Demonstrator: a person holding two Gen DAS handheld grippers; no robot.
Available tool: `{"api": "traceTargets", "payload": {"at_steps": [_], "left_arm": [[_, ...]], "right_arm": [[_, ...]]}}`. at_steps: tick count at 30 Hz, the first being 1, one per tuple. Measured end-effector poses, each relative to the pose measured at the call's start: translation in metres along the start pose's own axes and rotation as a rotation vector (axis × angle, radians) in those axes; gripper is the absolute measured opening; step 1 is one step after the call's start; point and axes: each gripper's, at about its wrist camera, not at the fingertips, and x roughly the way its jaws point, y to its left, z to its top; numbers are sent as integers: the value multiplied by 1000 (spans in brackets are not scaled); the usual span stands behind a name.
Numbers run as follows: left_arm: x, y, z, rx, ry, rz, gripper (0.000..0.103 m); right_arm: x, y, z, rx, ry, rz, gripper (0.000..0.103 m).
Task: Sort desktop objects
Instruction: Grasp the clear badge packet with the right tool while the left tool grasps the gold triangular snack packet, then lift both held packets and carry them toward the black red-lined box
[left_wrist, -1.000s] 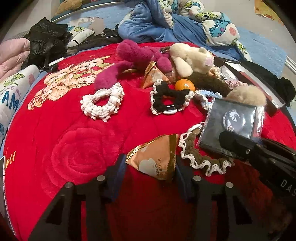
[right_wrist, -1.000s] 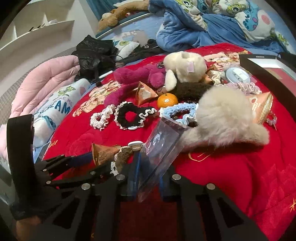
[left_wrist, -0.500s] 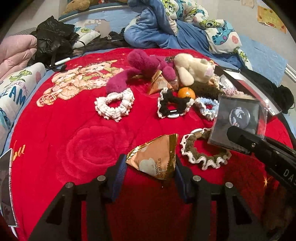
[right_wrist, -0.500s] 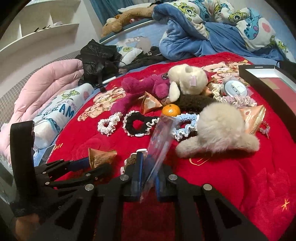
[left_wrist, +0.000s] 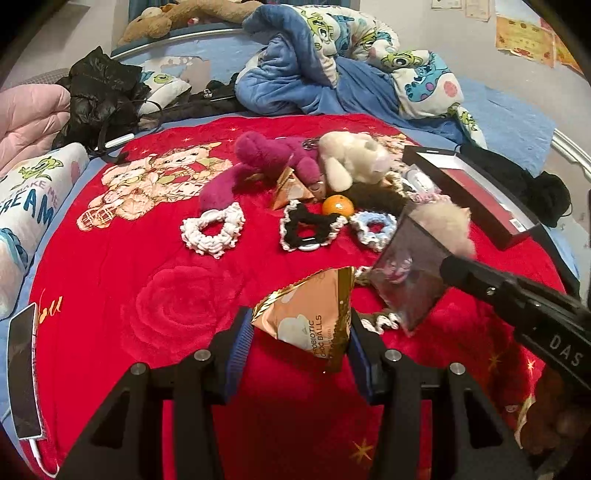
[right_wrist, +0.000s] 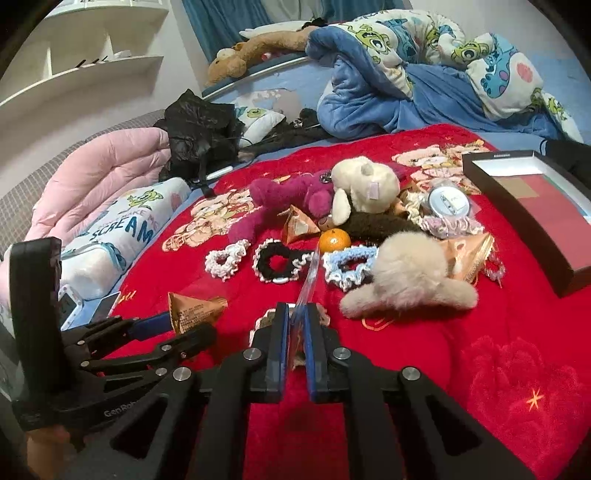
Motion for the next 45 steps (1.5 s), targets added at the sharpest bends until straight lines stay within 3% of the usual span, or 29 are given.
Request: {"api": "traceTargets", "payload": {"at_steps": [10, 14, 15, 22, 45], "left_arm": [[3, 5, -5, -5, 17, -14, 50], [9, 11, -4, -15, 23, -15, 50], [10, 12, -4, -16, 24, -14, 50], [8, 17, -6, -31, 24, -14, 50], [-29, -22, -7, 28, -6, -60, 50]], "right_arm": [[19, -8, -10, 84, 51, 27, 12], [31, -12, -10, 101, 50, -3, 9], [33, -14, -10, 111, 49, 7, 5], [36, -18, -13, 151, 34, 34, 4], [-26, -17, -8, 131, -58, 12, 5]]}}
